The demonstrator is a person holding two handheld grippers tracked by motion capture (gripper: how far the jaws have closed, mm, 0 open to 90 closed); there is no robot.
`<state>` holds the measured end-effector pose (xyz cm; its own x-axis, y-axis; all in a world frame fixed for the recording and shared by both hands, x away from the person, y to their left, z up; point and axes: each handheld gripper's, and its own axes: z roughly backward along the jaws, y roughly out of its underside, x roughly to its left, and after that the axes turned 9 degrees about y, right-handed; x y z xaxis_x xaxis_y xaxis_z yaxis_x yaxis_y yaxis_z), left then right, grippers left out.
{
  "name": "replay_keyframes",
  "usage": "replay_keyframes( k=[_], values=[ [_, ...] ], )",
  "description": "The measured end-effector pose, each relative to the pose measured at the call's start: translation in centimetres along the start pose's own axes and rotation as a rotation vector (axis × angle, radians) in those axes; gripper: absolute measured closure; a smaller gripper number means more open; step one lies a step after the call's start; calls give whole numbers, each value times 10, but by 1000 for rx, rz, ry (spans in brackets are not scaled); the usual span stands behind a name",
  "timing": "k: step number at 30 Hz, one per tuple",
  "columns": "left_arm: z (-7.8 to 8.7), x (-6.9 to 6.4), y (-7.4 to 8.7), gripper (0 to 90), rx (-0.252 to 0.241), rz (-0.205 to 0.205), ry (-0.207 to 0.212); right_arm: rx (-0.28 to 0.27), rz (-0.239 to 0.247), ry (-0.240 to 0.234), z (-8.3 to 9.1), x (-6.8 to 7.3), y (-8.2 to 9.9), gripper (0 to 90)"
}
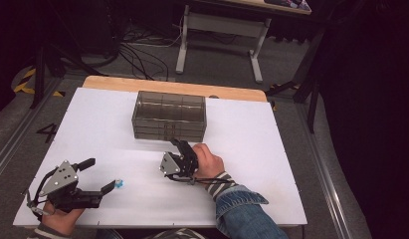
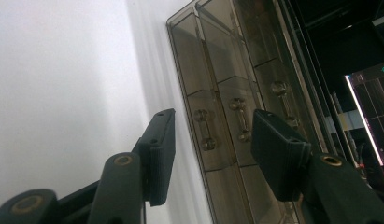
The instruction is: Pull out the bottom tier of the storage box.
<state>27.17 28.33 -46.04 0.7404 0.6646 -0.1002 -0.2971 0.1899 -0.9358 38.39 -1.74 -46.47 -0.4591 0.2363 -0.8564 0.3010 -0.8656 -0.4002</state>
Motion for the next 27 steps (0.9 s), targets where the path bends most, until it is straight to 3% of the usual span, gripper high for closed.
replay_keyframes(
  k=[13,27],
  values=[
    [1,0,0,47,0,7,-2,15,15,50,-4,6,0,521],
    [3,1,0,39,-24,12,-6,81,121,167,-15,25,0,603]
  ],
)
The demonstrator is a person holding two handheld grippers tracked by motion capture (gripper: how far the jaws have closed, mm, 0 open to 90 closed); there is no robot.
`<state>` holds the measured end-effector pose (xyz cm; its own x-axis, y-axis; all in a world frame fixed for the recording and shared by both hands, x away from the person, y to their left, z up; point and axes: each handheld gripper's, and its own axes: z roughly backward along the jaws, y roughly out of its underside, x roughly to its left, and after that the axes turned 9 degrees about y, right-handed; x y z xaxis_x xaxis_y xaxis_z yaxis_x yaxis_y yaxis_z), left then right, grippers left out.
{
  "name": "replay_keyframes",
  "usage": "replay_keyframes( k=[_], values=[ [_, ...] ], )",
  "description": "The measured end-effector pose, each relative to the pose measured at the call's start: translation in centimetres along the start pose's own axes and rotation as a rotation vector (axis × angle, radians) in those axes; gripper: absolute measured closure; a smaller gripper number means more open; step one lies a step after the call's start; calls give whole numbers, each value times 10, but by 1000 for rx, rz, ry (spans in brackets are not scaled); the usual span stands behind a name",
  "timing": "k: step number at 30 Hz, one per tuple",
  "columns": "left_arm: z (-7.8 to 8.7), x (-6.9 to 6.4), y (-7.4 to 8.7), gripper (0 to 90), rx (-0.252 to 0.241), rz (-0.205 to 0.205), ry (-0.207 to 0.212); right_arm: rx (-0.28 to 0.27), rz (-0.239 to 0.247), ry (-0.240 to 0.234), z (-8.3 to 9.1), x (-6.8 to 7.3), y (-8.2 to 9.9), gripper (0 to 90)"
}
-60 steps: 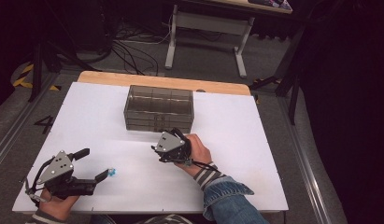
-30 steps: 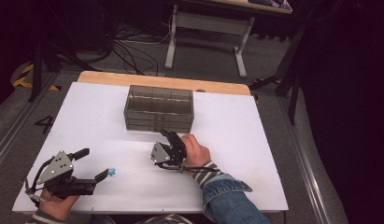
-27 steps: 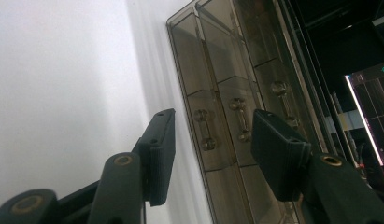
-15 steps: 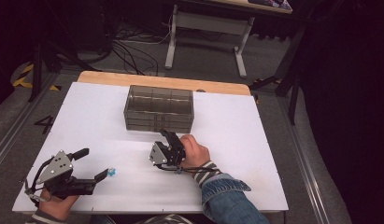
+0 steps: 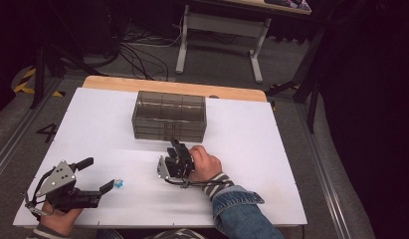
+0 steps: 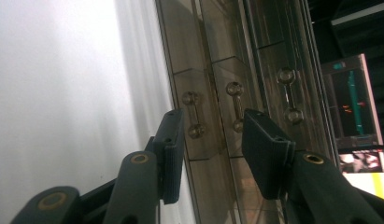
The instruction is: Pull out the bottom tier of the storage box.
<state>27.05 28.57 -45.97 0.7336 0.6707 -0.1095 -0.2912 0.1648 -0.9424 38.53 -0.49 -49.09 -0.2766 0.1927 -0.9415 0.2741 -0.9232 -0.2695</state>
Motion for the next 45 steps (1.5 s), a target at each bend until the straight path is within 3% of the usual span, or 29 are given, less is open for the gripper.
replay_keyframes(
  k=[8,11,22,24,32,45],
  values=[
    [-1,-1,-1,42,18,-11,-14,33,47,41,-6,6,1,617],
    [-1,-1,-1,42,18,-11,-13,46,46,45,-7,8,1,618],
    [-1,-1,-1,42,17,-8,-11,86,119,76,-16,17,1,634],
    [-1,0,-1,42,18,-10,-11,100,110,77,-17,19,1,636],
    [-1,0,-1,42,20,-6,-8,120,170,90,-27,24,1,655],
    [-1,1,0,42,16,0,1,138,192,100,-35,30,1,690]
  ],
)
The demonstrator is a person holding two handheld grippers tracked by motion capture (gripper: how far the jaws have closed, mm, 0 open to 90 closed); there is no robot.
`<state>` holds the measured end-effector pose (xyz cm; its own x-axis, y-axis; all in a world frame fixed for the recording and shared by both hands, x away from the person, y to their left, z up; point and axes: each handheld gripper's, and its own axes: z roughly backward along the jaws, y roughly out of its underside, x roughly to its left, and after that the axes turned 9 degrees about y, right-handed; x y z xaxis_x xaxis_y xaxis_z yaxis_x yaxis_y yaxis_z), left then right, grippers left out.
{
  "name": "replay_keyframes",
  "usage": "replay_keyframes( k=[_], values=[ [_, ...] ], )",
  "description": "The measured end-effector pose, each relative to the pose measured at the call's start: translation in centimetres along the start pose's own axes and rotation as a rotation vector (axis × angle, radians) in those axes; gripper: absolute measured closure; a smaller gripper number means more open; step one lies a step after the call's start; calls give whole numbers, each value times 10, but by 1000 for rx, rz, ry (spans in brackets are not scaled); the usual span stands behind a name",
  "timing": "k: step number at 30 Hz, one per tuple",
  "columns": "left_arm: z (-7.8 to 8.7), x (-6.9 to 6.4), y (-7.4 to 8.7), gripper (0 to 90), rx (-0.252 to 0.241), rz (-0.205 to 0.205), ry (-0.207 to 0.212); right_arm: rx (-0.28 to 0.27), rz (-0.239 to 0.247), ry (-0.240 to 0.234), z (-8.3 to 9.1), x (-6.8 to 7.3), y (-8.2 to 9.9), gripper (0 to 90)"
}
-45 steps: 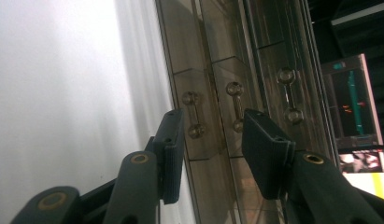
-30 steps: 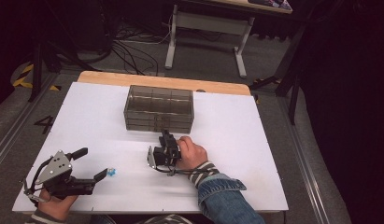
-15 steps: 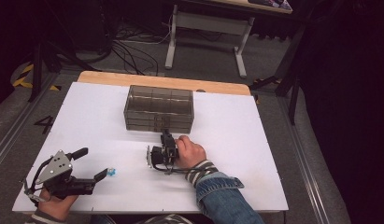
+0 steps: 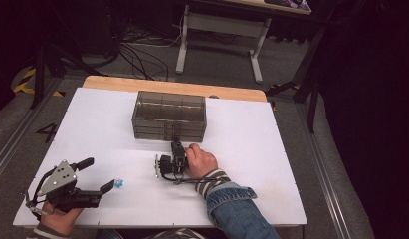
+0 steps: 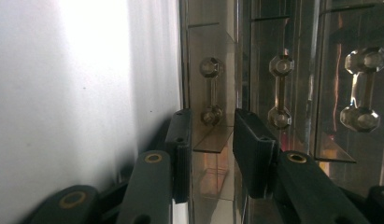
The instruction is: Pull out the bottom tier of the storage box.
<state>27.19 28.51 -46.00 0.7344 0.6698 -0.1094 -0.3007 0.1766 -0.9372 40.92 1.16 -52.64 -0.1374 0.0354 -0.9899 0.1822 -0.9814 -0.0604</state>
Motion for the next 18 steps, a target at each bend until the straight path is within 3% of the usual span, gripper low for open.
replay_keyframes(
  k=[18],
  values=[
    [0,0,0,43,1,1,-2,10,23,16,-5,3,-4,786]
  ],
)
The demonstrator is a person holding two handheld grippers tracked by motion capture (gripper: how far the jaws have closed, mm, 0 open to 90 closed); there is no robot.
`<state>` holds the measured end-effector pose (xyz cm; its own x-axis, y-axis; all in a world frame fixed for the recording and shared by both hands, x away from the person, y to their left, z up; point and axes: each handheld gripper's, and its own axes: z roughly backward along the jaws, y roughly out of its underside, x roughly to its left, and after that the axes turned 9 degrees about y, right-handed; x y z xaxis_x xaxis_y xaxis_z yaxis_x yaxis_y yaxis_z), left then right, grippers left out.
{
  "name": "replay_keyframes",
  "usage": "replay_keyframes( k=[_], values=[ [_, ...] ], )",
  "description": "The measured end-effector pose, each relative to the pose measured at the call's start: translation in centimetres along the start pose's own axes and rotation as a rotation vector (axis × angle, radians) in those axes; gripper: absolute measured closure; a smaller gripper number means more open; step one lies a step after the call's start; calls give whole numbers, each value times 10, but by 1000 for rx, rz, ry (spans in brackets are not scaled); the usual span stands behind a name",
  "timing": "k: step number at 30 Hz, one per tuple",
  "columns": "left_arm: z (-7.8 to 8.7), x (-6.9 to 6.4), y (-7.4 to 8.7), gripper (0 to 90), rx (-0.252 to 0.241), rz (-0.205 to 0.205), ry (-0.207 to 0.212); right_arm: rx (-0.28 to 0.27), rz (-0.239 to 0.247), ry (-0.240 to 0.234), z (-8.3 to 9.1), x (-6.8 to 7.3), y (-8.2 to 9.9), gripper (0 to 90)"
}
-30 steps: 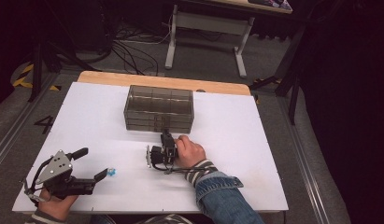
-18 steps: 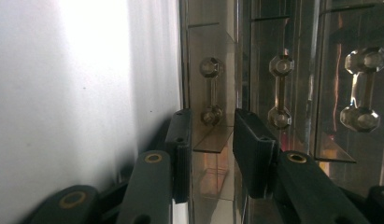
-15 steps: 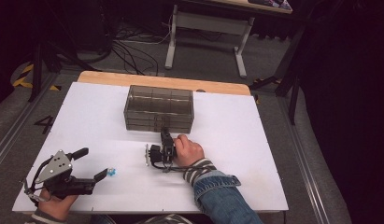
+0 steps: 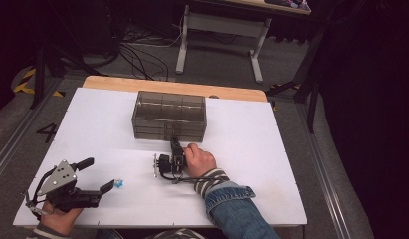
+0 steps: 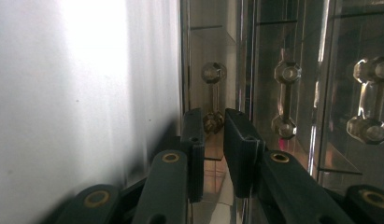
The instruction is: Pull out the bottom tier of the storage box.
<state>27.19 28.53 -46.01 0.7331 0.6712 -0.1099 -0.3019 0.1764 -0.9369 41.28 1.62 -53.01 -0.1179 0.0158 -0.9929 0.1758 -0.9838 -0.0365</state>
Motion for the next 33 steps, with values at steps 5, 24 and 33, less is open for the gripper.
replay_keyframes(
  k=[5,24,33],
  values=[
    [0,0,0,43,-1,-1,1,2,-3,5,0,0,-1,792],
    [1,0,0,43,0,-2,0,12,-19,-22,10,-7,-3,801],
    [1,0,0,43,0,1,1,19,-15,-55,15,-9,-4,794]
  ],
)
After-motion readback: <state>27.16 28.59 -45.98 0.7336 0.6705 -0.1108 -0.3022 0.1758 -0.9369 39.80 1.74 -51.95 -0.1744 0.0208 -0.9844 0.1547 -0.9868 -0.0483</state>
